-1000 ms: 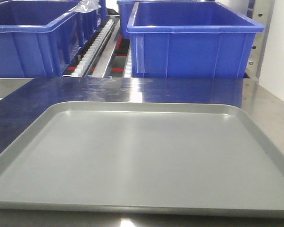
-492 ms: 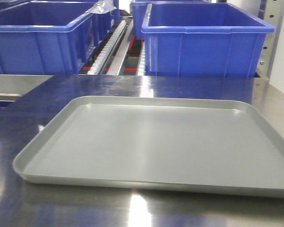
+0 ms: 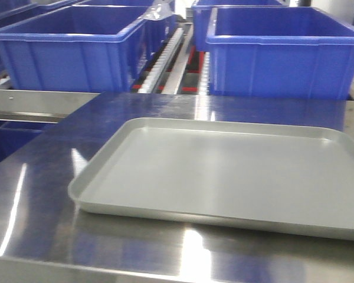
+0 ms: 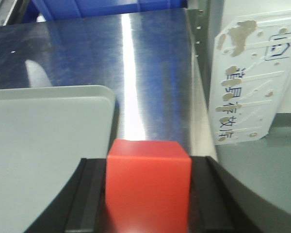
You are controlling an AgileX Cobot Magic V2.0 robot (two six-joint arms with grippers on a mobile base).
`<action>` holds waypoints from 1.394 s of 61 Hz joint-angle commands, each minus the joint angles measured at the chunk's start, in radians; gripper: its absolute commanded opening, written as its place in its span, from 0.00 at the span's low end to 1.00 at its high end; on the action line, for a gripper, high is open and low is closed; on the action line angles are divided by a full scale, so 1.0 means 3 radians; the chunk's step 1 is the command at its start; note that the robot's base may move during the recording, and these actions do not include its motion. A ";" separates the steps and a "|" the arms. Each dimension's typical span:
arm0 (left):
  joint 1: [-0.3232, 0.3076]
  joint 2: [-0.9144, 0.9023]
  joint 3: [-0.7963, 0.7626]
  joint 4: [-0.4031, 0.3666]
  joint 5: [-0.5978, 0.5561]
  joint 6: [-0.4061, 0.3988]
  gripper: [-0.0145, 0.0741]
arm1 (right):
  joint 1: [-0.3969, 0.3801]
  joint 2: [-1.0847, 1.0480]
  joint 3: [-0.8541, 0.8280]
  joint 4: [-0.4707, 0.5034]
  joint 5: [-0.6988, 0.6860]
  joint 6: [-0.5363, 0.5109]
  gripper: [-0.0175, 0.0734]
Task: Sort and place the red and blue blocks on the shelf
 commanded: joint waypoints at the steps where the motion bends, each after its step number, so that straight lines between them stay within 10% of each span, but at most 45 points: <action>1: -0.0001 -0.0004 -0.0101 -0.0017 -0.0235 -0.0034 0.30 | -0.0023 0.0000 -0.0094 -0.0041 -0.0250 -0.0035 0.25; 85: -0.0001 -0.0004 -0.0101 -0.0017 -0.0235 -0.0034 0.30 | -0.0023 0.0000 -0.0094 -0.0041 -0.0250 -0.0035 0.25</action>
